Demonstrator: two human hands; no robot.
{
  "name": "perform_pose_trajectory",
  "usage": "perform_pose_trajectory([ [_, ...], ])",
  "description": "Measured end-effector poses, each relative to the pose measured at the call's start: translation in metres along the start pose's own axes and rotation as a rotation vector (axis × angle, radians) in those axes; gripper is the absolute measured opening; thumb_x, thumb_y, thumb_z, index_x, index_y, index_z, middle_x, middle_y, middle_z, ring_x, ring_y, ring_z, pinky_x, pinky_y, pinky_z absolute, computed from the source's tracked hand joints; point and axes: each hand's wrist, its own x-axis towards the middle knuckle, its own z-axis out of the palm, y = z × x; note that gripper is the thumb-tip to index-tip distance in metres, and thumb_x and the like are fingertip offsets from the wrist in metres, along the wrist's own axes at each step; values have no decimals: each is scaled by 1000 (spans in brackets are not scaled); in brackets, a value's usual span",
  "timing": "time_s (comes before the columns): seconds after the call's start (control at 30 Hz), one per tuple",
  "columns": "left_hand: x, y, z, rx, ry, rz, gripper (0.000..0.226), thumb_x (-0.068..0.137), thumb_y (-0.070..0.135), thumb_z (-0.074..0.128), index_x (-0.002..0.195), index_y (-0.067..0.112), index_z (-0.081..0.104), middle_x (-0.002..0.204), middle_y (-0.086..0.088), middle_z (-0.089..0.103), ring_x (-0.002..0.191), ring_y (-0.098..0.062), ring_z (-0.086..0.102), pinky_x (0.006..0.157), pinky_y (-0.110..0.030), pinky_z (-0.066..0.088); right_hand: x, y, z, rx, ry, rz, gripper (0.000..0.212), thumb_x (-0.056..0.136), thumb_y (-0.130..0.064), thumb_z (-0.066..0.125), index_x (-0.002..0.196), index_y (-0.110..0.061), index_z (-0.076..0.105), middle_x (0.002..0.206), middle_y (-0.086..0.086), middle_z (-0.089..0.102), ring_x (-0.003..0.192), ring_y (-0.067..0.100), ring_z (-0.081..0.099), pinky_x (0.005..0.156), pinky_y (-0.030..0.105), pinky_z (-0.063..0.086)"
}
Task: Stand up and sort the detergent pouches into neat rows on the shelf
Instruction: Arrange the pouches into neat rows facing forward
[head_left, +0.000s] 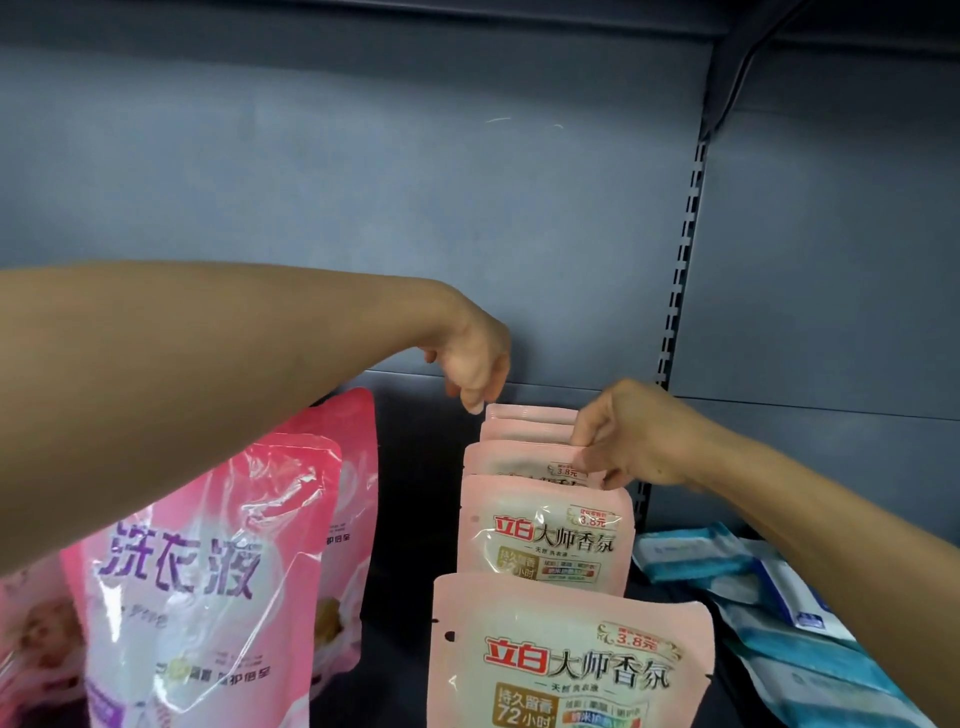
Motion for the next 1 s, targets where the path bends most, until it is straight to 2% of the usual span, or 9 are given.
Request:
perform_pose_trajectory([
  [0.1, 7, 1, 3, -29, -18, 19, 26, 86, 15, 63, 112, 16, 62, 100, 1, 67, 99, -19, 62, 96, -39, 48, 1, -1, 0, -12, -11, 4, 10, 80, -9, 72, 73, -15, 70, 83, 6, 74, 72, 19, 72, 73, 33, 60],
  [0.17, 12, 3, 4, -43, -21, 36, 17, 86, 14, 63, 103, 18, 63, 81, 7, 64, 88, -16, 62, 92, -36, 48, 2, -1, -1, -5, -21, 5, 9, 80, -9, 72, 73, -15, 70, 83, 7, 74, 72, 19, 73, 72, 33, 60],
  [0.23, 17, 6, 7, -42, -23, 49, 7, 86, 14, 63, 90, 20, 62, 72, 10, 62, 78, -13, 62, 87, -34, 48, 2, -1, -2, 1, -28, 6, 7, 80, -9, 72, 75, -14, 71, 84, 6, 74, 73, 19, 73, 72, 33, 60],
  [0.3, 23, 7, 10, -30, -38, 56, 12, 86, 13, 63, 78, 21, 58, 74, 7, 65, 69, -10, 63, 92, -36, 50, 2, -1, -2, -4, -34, 9, 5, 80, -10, 73, 77, -14, 71, 84, 6, 74, 74, 19, 73, 74, 35, 60],
  [0.4, 29, 7, 15, -30, -41, 65, 19, 85, 6, 59, 71, 18, 58, 79, 1, 70, 61, -7, 64, 94, -38, 51, 1, -1, -3, -17, -44, 10, 2, 78, -13, 74, 79, -15, 73, 84, 5, 75, 75, 20, 73, 76, 36, 60],
  [0.5, 32, 7, 16, -26, -15, 71, 21, 85, 2, 56, 69, 15, 59, 73, 1, 68, 58, -7, 63, 89, -35, 54, -2, -1, -5, -22, -41, 6, 5, 78, -14, 75, 75, -16, 72, 82, 6, 75, 76, 22, 72, 75, 35, 60],
  [0.67, 35, 5, 17, -34, -13, 61, 19, 86, 0, 55, 73, 12, 59, 68, 2, 65, 56, -7, 62, 67, -23, 52, -3, -2, -4, -52, -28, 3, 8, 80, -15, 74, 73, -18, 70, 80, 5, 75, 74, 20, 72, 73, 33, 60],
  [0.87, 35, 4, 17, -52, -22, 55, 19, 87, 1, 55, 73, 12, 58, 65, 2, 64, 58, -8, 63, 64, -23, 51, -5, -2, -4, -47, -30, 4, 12, 79, -16, 74, 69, -20, 70, 80, 4, 75, 75, 20, 72, 75, 34, 60],
  [1.0, 31, 2, 8, -76, -25, 42, 8, 89, 10, 57, 83, 12, 62, 73, 1, 66, 62, -9, 64, 59, -24, 50, -10, -3, -11, 35, -96, -16, 6, 76, -20, 76, 76, -16, 73, 81, 4, 75, 81, 18, 71, 77, 32, 59],
])
